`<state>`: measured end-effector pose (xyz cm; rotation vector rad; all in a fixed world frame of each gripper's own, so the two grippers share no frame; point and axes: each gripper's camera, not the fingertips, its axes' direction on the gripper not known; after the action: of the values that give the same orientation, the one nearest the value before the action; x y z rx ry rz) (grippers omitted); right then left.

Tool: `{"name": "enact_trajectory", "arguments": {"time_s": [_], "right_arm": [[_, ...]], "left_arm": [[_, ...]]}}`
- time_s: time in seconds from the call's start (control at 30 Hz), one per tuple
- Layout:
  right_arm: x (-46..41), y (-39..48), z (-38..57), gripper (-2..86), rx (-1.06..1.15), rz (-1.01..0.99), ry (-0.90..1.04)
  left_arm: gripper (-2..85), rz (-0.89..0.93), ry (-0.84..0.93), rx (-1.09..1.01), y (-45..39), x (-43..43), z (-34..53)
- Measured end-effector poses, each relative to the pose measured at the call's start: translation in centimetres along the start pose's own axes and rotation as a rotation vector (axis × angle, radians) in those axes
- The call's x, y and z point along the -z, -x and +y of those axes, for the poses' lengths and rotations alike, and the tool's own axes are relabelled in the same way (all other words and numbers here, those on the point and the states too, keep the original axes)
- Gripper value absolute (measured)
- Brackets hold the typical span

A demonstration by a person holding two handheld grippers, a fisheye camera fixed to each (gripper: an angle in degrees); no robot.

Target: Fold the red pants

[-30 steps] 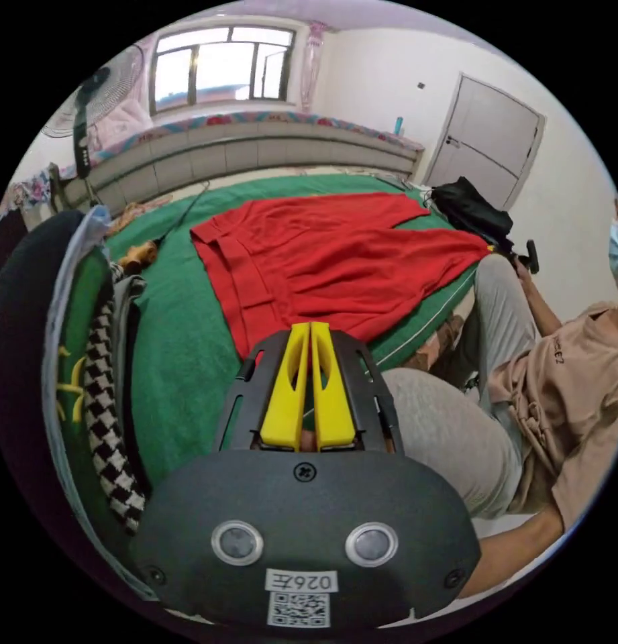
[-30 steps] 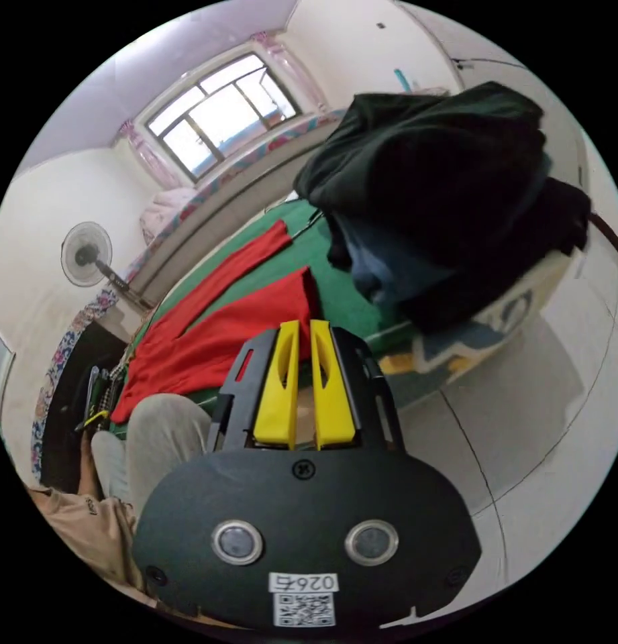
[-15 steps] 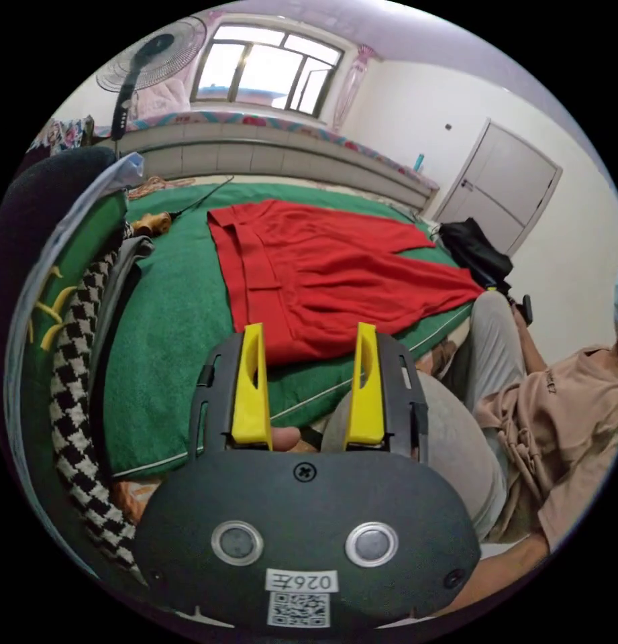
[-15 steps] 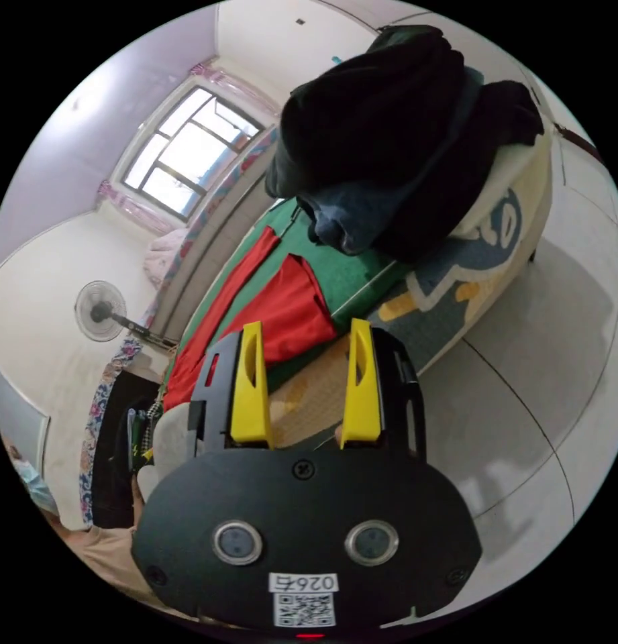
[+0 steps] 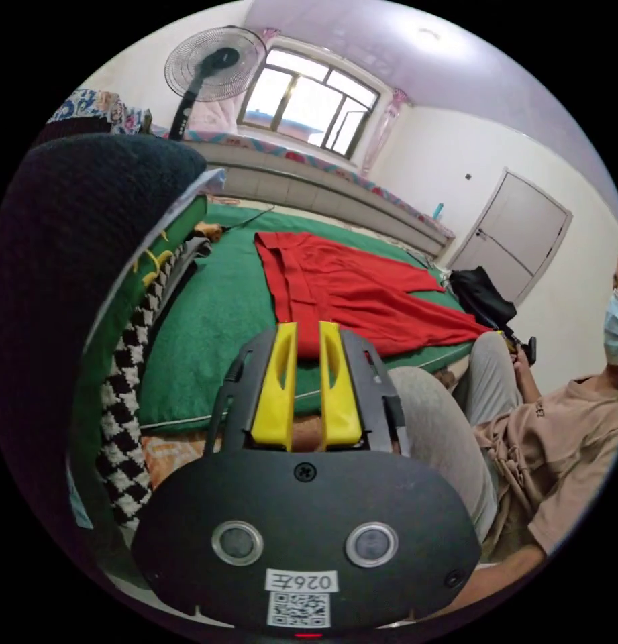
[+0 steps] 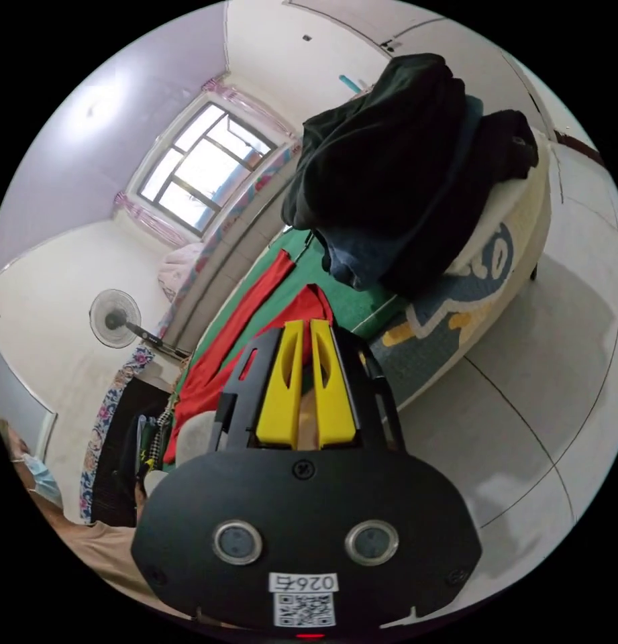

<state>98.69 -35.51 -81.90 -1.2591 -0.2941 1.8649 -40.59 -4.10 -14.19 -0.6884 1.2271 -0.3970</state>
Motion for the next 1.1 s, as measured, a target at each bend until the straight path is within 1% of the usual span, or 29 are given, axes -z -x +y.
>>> {"name": "enact_trajectory", "arguments": {"time_s": [0.03, 0.07, 0.13, 0.17, 0.23, 0.27, 0.33, 0.37, 0.43, 0.47, 0.53, 0.6, 0.67, 0.77, 0.9, 1.0, 1.07, 1.1], "right_arm": [[-0.4, 0.4, 0.1, 4.9, 0.005, 0.006, -0.022], [-1.0, 0.7, 0.1, 7.6, -0.007, -0.004, -0.03], [-2.3, 1.0, -0.2, 10.1, -0.027, -0.021, -0.012], [-3.5, 1.4, -0.5, 10.7, -0.027, -0.022, 0.018], [-5.8, 2.3, -0.9, 7.1, -0.008, 0.012, 0.093], [-7.4, 3.3, -1.2, 2.6, 0.038, 0.039, 0.172], [-9.2, 4.7, -1.5, -0.4, 0.085, 0.09, 0.245], [-9.4, 5.6, -1.7, -1.0, 0.117, 0.119, 0.218], [-8.9, 6.5, -2.2, -1.3, 0.124, 0.127, 0.152], [-8.5, 6.9, -2.6, -1.3, 0.111, 0.092, 0.108], [-8.4, 7.5, -3.6, -1.4, 0.096, 0.022, 0.073], [-9.0, 8.7, -4.6, -1.4, 0.097, -0.031, 0.049], [-10.5, 10.8, -6.5, -1.3, 0.105, -0.069, 0.015], [-13.7, 13.6, -10.0, -1.3, 0.119, -0.085, -0.002], [-20.2, 17.7, -15.4, -1.4, 0.163, -0.002, 0.048], [-27.4, 20.9, -20.0, -1.4, 0.188, 0.112, 0.12], [-33.7, 23.4, -23.4, -1.3, 0.227, 0.217, 0.185], [-35.3, 24.0, -24.1, -1.3, 0.234, 0.238, 0.195]], "left_arm": [[16.0, 0.017, 0.056, 0.01, 0.1, -1.3, -0.6], [16.5, 0.033, 0.083, 0.01, 0.2, -2.0, -0.9], [16.1, 0.048, 0.167, 0.001, 0.2, -4.9, -2.4], [13.8, 0.044, 0.186, -0.002, 0.1, -5.7, -2.8], [5.8, -0.052, 0.324, -0.035, -0.5, -8.8, -4.3], [4.1, -0.073, 0.324, -0.055, -0.8, -9.0, -4.7], [1.9, -0.061, 0.287, -0.088, -1.2, -8.7, -5.9], [1.6, -0.052, 0.262, -0.089, -1.1, -8.4, -6.1], [0.8, 0.038, 0.135, -0.037, 0.4, -6.7, -6.5], [0.7, 0.074, 0.099, -0.02, 1.0, -6.3, -6.6], [0.4, 0.209, -0.045, 0.061, 3.1, -5.4, -7.0], [0.3, 0.25, -0.101, 0.1, 3.9, -5.8, -8.1], [0.2, 0.238, -0.114, 0.105, 3.9, -6.7, -9.9], [0.3, 0.178, -0.065, 0.106, 3.9, -8.6, -14.2], [0.3, 0.159, 0.04, 0.149, 5.3, -12.5, -21.6], [0.4, 0.171, 0.15, 0.192, 7.0, -16.9, -27.1], [0.5, 0.163, 0.228, 0.208, 8.0, -20.2, -30.3], [0.6, 0.141, 0.273, 0.224, 8.6, -22.5, -32.2]]}}
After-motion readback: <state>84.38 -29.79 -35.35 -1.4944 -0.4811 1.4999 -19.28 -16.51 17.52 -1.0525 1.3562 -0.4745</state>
